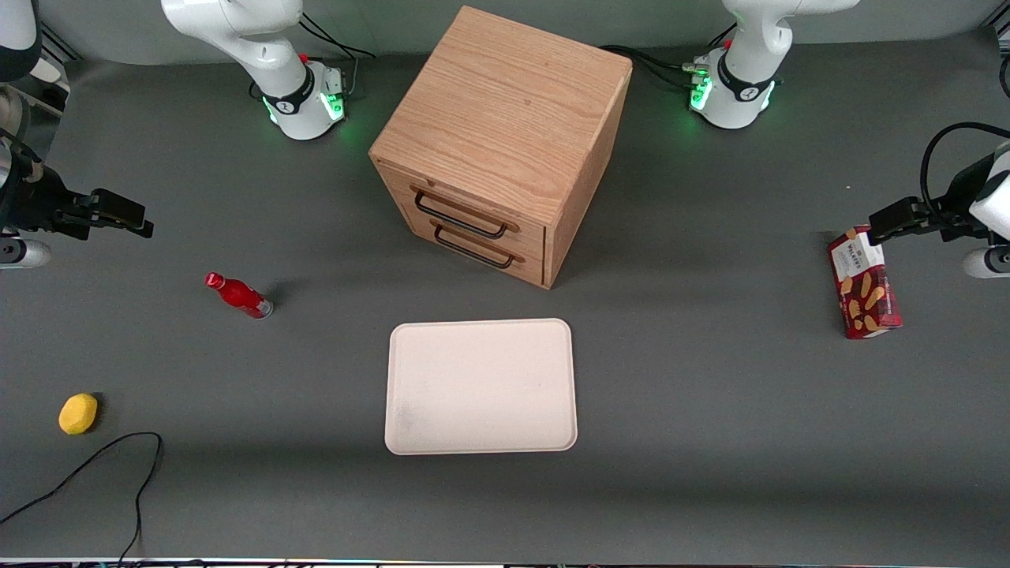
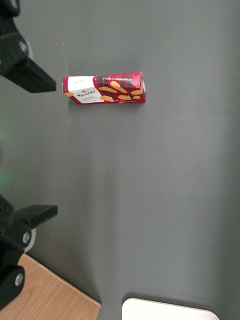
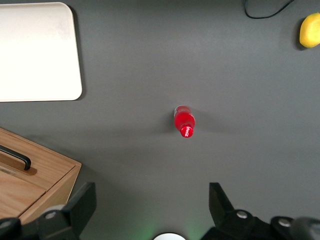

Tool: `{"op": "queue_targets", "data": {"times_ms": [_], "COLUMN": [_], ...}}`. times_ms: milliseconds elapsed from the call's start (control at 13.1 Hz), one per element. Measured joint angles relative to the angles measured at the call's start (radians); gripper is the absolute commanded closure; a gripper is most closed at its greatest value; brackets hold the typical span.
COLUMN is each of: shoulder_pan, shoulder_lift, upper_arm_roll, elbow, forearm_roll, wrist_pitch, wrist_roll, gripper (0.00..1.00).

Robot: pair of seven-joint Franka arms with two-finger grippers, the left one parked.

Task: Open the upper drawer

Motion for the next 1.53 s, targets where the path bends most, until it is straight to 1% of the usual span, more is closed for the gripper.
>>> {"op": "queue_targets", "data": {"times_ms": [229, 459, 612, 841, 1147, 1223, 1453, 1529], "shoulder_pan": [0.024, 0.11, 0.146, 0.155, 0.154, 0.155, 0.156, 0.155], "shoulder_lift": [0.034, 0.116, 0.182, 0.295, 0.401, 0.413, 0.422, 0.422], "upper_arm_roll": [0.021, 0.036, 0.069, 0.144, 0.221, 0.242, 0.262, 0.262], "elbow": [0.032, 0.109, 0.154, 0.225, 0.304, 0.309, 0.315, 0.317], "forearm_roll": [0.006, 0.007, 0.007, 0.009, 0.033, 0.045, 0.146, 0.166], "wrist_pitch": [0.001, 0.003, 0.007, 0.02, 0.039, 0.039, 0.0, -0.022], "wrist_roll": [-0.041, -0.056, -0.076, -0.103, -0.27, -0.292, -0.35, -0.363], "gripper": [0.0, 0.0, 0.0, 0.0, 0.0, 0.0, 0.0, 0.0]}}
